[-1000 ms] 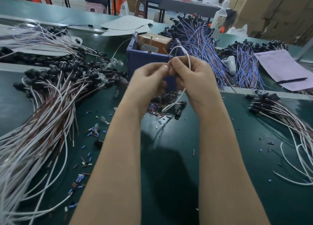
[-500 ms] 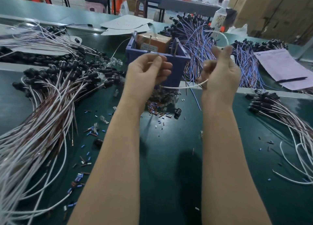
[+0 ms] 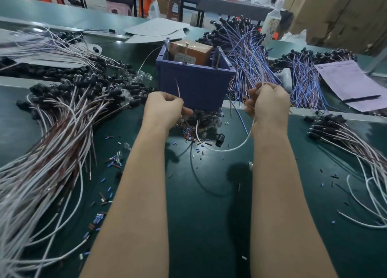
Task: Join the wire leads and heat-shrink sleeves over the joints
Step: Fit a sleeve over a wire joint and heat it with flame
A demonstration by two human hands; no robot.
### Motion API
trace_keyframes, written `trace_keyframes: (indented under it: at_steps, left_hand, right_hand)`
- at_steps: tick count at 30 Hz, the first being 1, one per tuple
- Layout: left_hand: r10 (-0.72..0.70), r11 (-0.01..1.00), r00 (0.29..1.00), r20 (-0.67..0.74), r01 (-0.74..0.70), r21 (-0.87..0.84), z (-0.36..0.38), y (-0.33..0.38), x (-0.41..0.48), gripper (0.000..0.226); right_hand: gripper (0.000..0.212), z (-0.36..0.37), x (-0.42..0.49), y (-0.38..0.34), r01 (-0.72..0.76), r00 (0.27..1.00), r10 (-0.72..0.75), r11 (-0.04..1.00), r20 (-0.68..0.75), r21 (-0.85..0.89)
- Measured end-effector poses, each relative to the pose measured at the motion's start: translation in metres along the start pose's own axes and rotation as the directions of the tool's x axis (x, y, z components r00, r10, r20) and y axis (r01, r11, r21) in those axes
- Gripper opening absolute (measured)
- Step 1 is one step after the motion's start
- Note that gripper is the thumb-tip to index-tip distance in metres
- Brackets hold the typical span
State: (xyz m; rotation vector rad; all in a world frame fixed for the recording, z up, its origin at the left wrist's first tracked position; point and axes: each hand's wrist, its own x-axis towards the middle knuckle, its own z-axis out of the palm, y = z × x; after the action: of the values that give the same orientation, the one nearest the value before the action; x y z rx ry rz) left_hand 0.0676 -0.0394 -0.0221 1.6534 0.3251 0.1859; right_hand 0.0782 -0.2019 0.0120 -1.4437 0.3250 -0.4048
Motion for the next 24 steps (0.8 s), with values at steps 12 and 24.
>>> trace_keyframes:
  at_steps: [12,24]
  left_hand:
    - [0.175,0.985,0.985,0.012,-0.175,0.009,0.003,0.003,0.0,0.012]
    - [0.225,0.974,0.97,-0.09,-0.226,0.005,0.012,0.001,0.002,0.014]
  right_hand:
    - [0.031,0.009,0.0,0.013,0.056,0.997,-0.056,0.998,0.046,-0.003]
    - [0.024,0.023,-0.012,0.018,0.177,0.967,-0.136,0.967,0.214,-0.186]
